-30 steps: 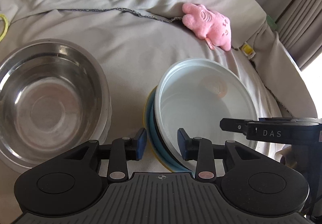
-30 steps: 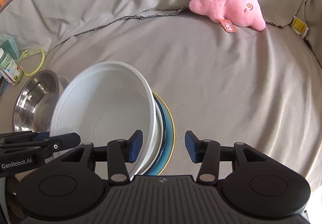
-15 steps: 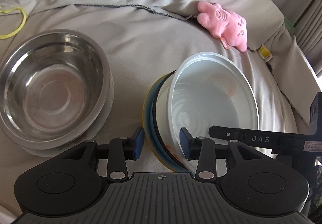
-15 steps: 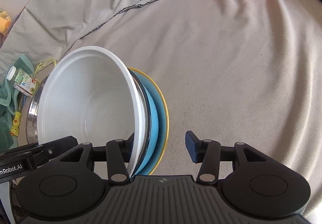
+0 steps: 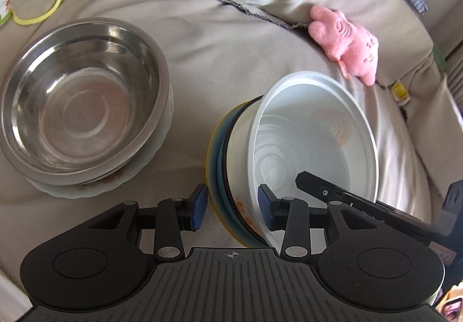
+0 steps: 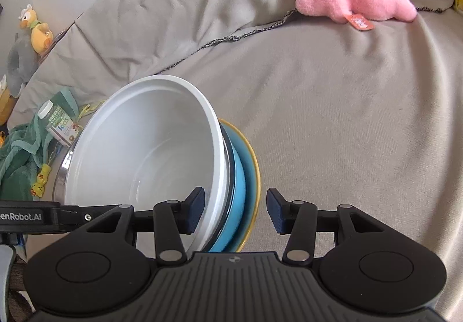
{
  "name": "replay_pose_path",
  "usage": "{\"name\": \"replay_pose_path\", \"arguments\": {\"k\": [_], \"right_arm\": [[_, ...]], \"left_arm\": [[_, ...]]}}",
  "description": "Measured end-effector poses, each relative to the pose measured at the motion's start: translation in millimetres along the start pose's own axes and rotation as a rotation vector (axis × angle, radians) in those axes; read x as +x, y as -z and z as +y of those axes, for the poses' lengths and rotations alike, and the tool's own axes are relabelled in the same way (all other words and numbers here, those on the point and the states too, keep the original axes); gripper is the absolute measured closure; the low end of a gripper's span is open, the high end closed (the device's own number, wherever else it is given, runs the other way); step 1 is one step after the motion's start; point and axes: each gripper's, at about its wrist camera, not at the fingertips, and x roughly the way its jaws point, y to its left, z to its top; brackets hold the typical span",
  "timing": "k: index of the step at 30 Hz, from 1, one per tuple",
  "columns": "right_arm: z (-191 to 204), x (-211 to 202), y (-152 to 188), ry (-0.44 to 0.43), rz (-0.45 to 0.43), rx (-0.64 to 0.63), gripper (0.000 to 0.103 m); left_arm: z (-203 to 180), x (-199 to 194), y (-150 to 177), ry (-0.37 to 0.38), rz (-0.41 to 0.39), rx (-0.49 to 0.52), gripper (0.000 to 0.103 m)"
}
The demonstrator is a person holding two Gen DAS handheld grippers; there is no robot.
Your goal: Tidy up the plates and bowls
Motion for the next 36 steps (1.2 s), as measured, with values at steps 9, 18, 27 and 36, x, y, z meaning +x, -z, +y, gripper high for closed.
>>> {"name": "replay_pose_path", "arguments": {"k": [9,18,27,36], "right_arm": [[-16,19,-10,-0.145,0.094,0.048,0.053],[-14,31,-13,-0.160,0.120,0.037,0.050],[-21,24,-35,-0.086,0.021,0.047,0.050],[-36,31,-37,-0.055,-0.028,0.062,0.049]], "left_arm": [[-19,21,-5,-0.098,0.035,0.040,0.062],[-23,27,-15,-0.129,0.018,0.051,0.060],[-39,42,-39,-0.069,-0.008,0.109,0.058],[-57,55,-43,-0.134,-0.013,0.184,0.062]]}}
